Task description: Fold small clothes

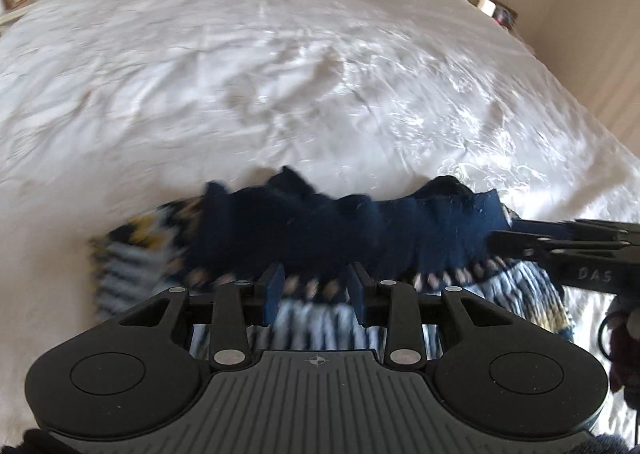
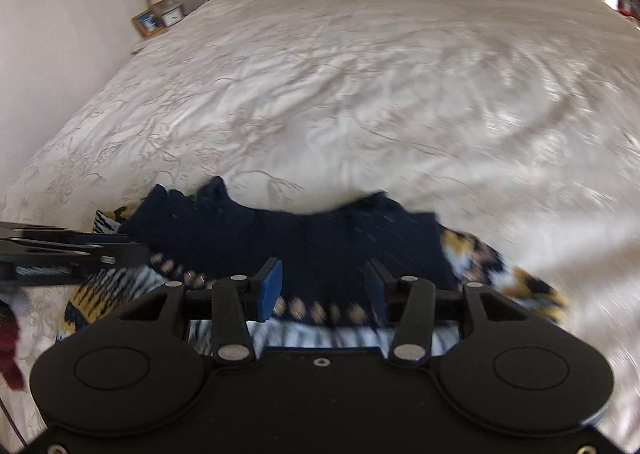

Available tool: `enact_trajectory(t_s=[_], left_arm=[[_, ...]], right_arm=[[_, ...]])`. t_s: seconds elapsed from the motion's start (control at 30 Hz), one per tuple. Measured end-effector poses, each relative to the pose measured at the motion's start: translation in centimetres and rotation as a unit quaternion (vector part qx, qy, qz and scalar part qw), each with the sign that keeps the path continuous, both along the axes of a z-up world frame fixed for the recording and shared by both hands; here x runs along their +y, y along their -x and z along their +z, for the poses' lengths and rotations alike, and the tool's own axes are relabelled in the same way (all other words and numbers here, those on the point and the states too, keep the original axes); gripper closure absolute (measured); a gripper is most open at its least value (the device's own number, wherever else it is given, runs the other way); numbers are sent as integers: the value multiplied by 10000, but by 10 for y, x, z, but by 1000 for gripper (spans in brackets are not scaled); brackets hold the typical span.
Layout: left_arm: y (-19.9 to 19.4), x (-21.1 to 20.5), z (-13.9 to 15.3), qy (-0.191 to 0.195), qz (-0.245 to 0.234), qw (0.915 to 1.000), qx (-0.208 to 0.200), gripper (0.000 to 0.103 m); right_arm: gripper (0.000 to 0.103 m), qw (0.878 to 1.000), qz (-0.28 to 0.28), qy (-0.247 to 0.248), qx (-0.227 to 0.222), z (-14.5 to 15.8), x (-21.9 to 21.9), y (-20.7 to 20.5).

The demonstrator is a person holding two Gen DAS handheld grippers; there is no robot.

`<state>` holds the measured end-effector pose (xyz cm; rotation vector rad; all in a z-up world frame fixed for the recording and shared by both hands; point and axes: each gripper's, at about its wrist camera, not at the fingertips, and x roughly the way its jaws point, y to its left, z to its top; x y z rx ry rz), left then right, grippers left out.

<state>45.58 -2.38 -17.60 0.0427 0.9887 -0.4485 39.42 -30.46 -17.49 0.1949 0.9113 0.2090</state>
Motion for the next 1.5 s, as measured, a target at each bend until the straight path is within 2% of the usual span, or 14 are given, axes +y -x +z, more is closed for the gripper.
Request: enact_trajectory(t_s=[0.17, 0.27, 0.4, 0.63, 0.73, 1.0, 1.1, 1.17, 1.23, 1.3, 1.4, 1.5], left_arm=[[-25, -3, -26, -371, 200, 9990, 112, 69], [-39, 7, -40, -596, 404, 9970, 270, 70], [-47, 11, -45, -690, 291, 9965, 375, 70], [-45, 5, -34, -889, 411, 9943, 431, 69], [-41, 3, -22, -964, 448, 9935, 400, 69], [-8, 15, 11, -890, 454, 9947, 256, 69], [8, 19, 22, -862, 400, 9953, 162, 68], [21, 22, 27, -806, 363, 9960, 141, 65], [36, 25, 30, -738, 302, 9967, 114, 57], [52, 28, 32, -645, 253, 9975, 118, 51], [77, 32, 32, -493, 215, 9984, 192, 34], [101, 35, 29, -413, 163, 9985, 309, 28]], right_arm=[[48, 9993, 219, 265, 174, -22, 9, -22], [49, 9976, 0, 550, 426, -39, -1, -33], [54, 9954, -258, 643, 655, -51, -19, -37], [49, 9950, -459, 575, 673, -39, -26, -31], [49, 9955, -527, 527, 590, -25, -27, -22], [48, 9960, -695, 410, 373, 12, -24, 20], [43, 9959, -754, 356, 339, 21, -21, 38], [42, 9959, -777, 317, 348, 26, -17, 53], [39, 9955, -818, 283, 382, 29, -13, 69], [29, 9950, -858, 247, 444, 31, -8, 84], [21, 9944, -910, 152, 517, 33, 0, 107], [11, 9936, -981, 83, 548, 34, 8, 127]])
